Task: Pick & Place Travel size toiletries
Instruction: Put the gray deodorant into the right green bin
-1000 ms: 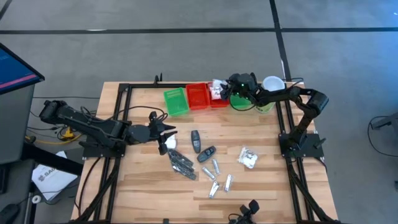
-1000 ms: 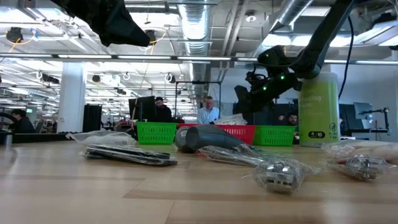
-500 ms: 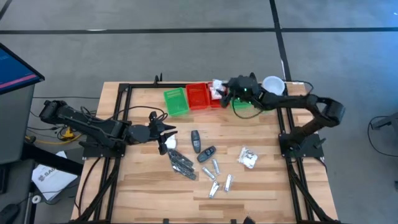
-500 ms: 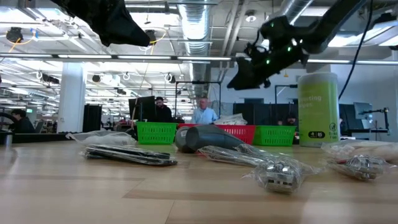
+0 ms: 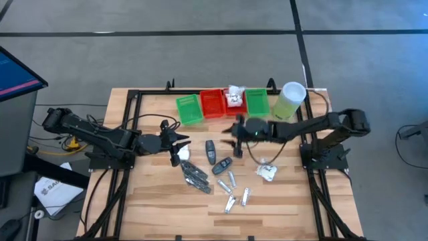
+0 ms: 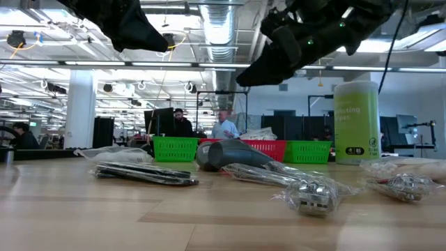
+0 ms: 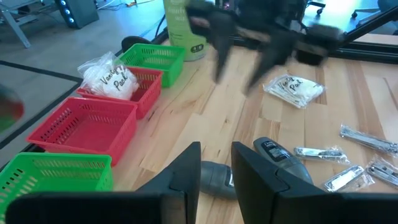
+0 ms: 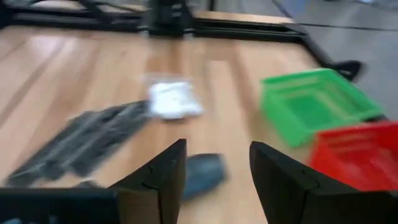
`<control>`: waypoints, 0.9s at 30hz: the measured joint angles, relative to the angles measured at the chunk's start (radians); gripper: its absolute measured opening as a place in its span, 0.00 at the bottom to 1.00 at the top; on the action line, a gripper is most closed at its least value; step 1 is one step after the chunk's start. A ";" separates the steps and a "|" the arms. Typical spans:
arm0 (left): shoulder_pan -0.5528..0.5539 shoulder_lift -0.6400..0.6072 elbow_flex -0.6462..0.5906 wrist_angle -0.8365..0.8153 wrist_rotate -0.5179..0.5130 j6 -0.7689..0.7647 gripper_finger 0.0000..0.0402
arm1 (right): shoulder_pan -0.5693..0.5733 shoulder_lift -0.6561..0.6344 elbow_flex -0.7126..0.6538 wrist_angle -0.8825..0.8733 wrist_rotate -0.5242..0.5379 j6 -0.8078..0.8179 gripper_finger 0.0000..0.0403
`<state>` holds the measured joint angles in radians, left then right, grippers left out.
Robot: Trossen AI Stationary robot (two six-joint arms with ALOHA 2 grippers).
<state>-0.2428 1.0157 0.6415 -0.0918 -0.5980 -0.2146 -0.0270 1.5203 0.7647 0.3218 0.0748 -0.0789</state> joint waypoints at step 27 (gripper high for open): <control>0.000 0.000 0.001 0.004 0.000 0.000 0.20 | 0.106 0.258 0.034 0.072 0.001 -0.007 0.60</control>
<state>-0.2428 1.0157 0.6422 -0.0874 -0.5980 -0.2148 0.0785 1.7782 0.7989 0.3942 0.0753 -0.0864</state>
